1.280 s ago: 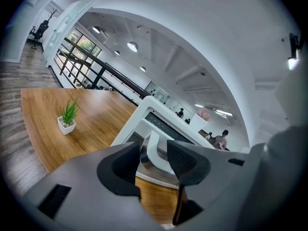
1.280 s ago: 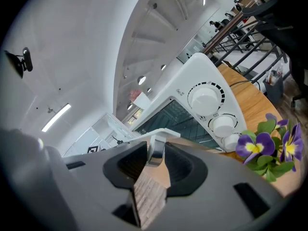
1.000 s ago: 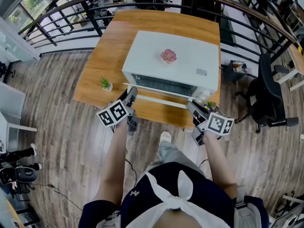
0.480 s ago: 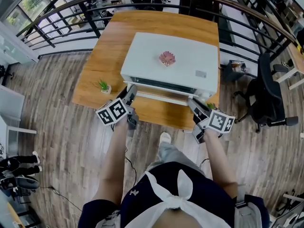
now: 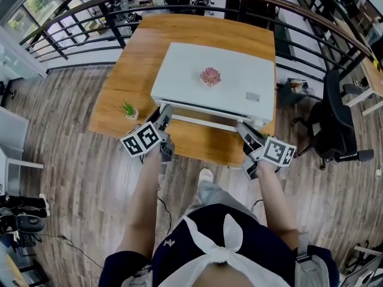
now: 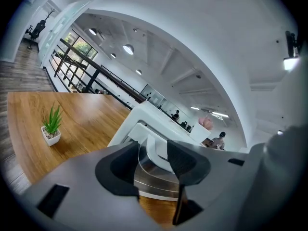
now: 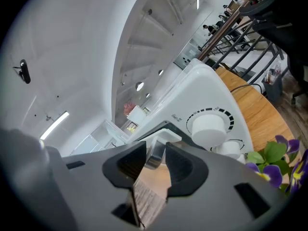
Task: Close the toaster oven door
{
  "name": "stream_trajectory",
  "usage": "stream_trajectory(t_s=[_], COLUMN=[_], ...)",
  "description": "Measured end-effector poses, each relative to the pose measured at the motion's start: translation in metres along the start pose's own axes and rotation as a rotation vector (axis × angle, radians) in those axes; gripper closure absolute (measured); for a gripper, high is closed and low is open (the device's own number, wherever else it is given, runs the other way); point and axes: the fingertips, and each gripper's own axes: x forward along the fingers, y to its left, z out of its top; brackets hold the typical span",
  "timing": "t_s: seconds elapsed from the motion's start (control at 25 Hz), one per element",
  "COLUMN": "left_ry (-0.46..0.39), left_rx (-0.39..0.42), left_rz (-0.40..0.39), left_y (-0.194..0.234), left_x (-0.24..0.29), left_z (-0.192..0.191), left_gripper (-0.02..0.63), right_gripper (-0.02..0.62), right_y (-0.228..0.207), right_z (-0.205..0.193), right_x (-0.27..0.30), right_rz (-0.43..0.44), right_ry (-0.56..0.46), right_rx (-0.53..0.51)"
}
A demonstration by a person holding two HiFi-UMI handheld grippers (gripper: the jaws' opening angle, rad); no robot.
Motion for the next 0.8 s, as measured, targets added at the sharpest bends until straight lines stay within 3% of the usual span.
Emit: stream_trajectory(t_s=[0.56, 0.8], left_ry=[-0.017, -0.014], left_rx=[-0.040, -0.029], left_rz=[-0.029, -0.001], left_y=[-0.003, -0.003], left_x=[0.011, 0.011], left_z=[0.005, 0.007], left_gripper=[0.422, 0.422], right_gripper=[0.468, 0.469], right_y=[-0.005, -0.005], right_z=[0.010, 0.012], right_x=[0.006, 0.005], right_rz=[-0.017, -0.072], right_ry=[-0.044, -0.067], right_rx=[0.049, 0.055])
